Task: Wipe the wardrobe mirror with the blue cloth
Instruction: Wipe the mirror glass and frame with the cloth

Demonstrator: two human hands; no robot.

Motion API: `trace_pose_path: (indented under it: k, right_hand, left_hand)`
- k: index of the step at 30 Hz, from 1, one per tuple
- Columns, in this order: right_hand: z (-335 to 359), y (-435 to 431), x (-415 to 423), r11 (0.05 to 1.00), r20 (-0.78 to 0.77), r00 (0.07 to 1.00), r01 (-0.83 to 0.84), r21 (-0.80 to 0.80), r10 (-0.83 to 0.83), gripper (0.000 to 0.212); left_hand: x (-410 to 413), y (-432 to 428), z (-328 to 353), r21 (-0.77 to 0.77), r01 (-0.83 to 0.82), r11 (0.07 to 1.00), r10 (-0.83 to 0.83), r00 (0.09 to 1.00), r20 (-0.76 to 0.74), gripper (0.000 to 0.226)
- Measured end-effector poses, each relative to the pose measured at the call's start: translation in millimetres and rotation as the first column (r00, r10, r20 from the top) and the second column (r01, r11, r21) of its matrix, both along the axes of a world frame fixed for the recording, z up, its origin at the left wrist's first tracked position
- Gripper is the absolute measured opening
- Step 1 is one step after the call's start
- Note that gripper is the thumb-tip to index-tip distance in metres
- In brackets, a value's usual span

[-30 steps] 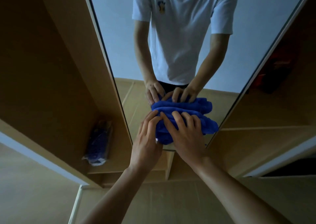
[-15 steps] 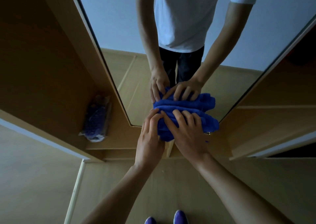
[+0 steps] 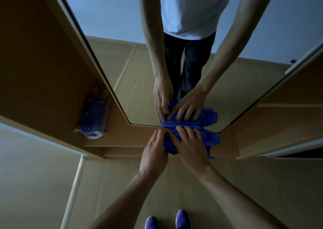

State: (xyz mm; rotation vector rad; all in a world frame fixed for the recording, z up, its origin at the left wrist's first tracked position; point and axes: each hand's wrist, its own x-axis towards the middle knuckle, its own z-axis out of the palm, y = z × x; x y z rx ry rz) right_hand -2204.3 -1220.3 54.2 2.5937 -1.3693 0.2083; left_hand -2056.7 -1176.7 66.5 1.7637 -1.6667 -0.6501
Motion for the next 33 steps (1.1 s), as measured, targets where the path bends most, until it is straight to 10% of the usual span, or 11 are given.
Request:
trace_pose_path:
  k: [17, 33]
  right_hand:
    - [89, 18, -31, 0.943, 0.067, 0.997, 0.011, 0.332, -0.035, 0.073]
    - [293, 33, -46, 0.993, 0.108, 0.992, 0.072, -0.095, -0.061, 0.058]
  left_hand:
    - [-16, 19, 63, 0.081, 0.049, 0.995, -0.053, 0.998, 0.044, 0.048]
    - [-15, 19, 240, -0.335, 0.185, 0.924, -0.168, 0.983, 0.079, 0.074]
